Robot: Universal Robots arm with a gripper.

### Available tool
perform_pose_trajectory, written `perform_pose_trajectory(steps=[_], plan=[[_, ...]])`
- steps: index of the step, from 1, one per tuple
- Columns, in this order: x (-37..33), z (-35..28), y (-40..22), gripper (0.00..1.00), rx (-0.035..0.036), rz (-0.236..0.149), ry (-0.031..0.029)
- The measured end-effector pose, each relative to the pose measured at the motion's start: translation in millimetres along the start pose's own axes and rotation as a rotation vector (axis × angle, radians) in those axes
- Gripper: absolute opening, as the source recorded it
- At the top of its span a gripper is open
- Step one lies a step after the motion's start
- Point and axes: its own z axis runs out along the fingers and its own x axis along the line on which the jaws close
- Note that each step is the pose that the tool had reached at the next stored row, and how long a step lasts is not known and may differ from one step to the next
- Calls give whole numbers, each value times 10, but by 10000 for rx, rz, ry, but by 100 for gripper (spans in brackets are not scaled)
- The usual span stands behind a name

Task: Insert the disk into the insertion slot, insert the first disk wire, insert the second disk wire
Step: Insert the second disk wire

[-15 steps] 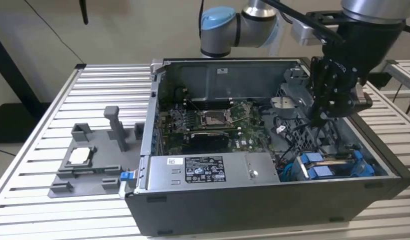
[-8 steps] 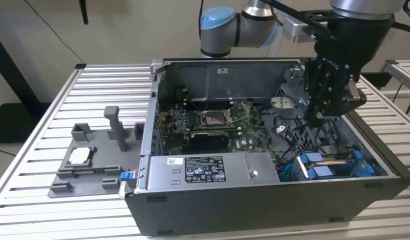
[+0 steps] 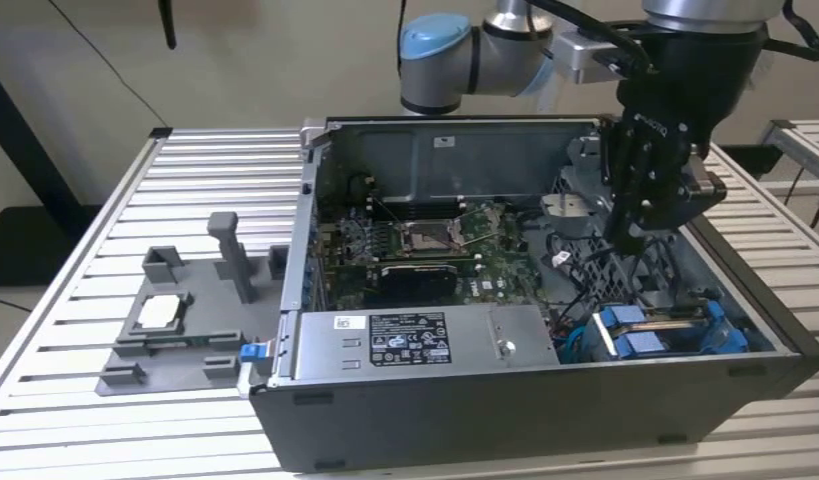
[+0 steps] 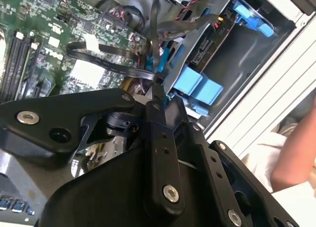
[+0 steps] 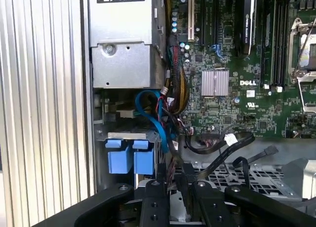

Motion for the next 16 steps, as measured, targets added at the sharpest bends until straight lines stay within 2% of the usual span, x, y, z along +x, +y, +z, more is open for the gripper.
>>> perform_pose_trajectory(steps=[3,9,12,14,16], plan=[[-30,21,2,27,62,-273,93],[-129,78,19,27,215,-657,188],[-153,91,58,27,275,-713,218],[-154,95,87,27,301,-712,269],[-153,96,108,25,350,-706,296]])
